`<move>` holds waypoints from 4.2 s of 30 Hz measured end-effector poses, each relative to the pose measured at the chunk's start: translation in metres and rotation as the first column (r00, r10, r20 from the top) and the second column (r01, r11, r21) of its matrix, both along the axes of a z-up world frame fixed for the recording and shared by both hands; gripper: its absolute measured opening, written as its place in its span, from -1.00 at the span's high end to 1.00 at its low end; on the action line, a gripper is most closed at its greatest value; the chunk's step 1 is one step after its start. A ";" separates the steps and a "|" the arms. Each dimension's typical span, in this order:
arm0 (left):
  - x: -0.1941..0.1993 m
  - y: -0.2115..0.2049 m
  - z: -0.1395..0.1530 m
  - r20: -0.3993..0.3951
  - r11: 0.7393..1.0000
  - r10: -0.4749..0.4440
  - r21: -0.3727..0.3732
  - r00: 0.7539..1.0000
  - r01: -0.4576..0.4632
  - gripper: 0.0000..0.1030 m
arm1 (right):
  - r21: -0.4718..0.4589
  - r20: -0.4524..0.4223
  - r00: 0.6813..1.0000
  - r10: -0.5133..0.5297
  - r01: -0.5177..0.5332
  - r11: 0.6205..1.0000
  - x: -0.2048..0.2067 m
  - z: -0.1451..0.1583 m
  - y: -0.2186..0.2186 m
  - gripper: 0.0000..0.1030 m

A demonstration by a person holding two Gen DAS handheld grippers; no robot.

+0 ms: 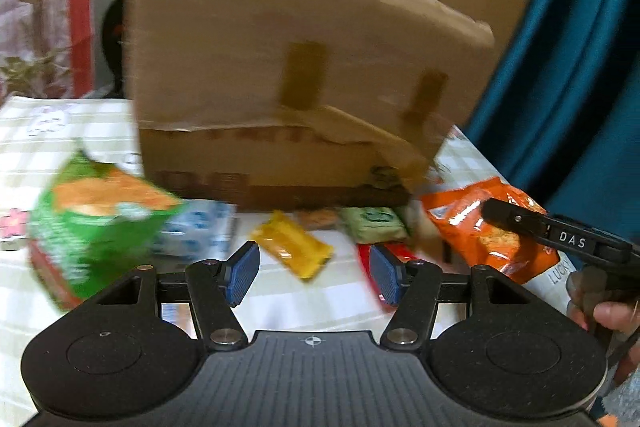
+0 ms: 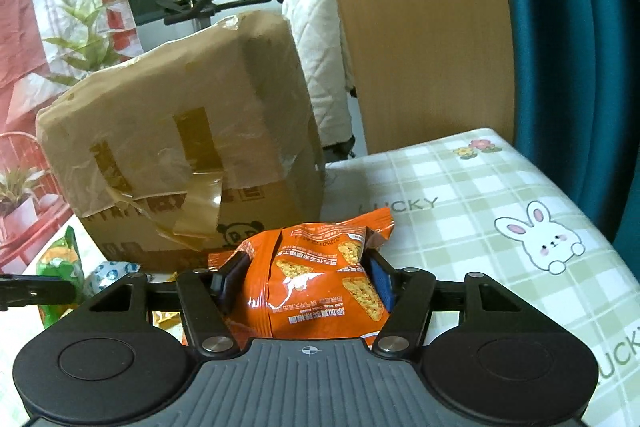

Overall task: Organize snacks
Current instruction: 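Grasp the red snack packet with the left gripper while the right gripper holds the orange bag, then lift the red packet with the left gripper while the right gripper lifts the orange bag, then carry both packets over the box and open both grippers inside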

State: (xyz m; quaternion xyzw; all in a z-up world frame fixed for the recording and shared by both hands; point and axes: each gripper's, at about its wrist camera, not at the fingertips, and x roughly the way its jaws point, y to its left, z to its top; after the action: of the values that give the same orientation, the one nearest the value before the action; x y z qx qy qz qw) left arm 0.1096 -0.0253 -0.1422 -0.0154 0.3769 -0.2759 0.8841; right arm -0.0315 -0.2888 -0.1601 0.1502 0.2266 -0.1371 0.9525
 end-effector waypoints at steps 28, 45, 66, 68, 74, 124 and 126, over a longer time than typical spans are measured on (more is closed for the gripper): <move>0.026 -0.120 -0.078 -0.188 0.994 0.107 0.034 0.976 -0.102 -0.25 | 0.022 0.148 0.989 -0.013 0.010 1.000 -0.032 -0.055 -0.042 -0.13; -0.001 -0.152 -0.095 0.022 0.967 0.070 0.245 0.997 -0.073 -0.19 | 0.067 0.190 0.982 -0.011 -0.002 0.998 -0.041 -0.057 -0.046 -0.13; -0.035 -0.090 -0.070 0.081 0.993 0.000 0.121 0.997 -0.010 0.26 | 0.073 0.162 0.986 -0.031 0.020 0.997 -0.034 -0.057 -0.043 -0.13; -0.038 -0.081 -0.065 0.087 0.994 0.007 0.112 0.996 -0.017 0.26 | 0.072 0.160 0.986 -0.035 0.023 0.997 -0.034 -0.057 -0.044 -0.13; -0.042 -0.056 -0.051 0.115 0.997 0.042 0.066 0.992 -0.050 0.25 | 0.071 0.139 0.988 -0.061 0.051 0.996 -0.032 -0.054 -0.042 -0.13; 0.043 0.000 0.120 0.460 0.983 0.169 -0.140 0.871 -0.116 0.24 | -0.097 0.365 0.924 0.109 -0.079 0.992 0.105 0.169 -0.015 -0.13; 0.057 -0.002 0.121 0.458 0.984 0.173 -0.121 0.872 -0.131 0.24 | -0.076 0.345 0.934 0.091 -0.069 0.995 0.125 0.167 -0.015 -0.13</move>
State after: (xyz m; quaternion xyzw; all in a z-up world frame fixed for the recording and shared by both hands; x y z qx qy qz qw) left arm 0.1661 -0.0273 -0.0217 -0.0164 0.1387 -0.2173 0.9661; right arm 0.0936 -0.3034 0.0067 0.1328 0.0561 -0.0767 0.9866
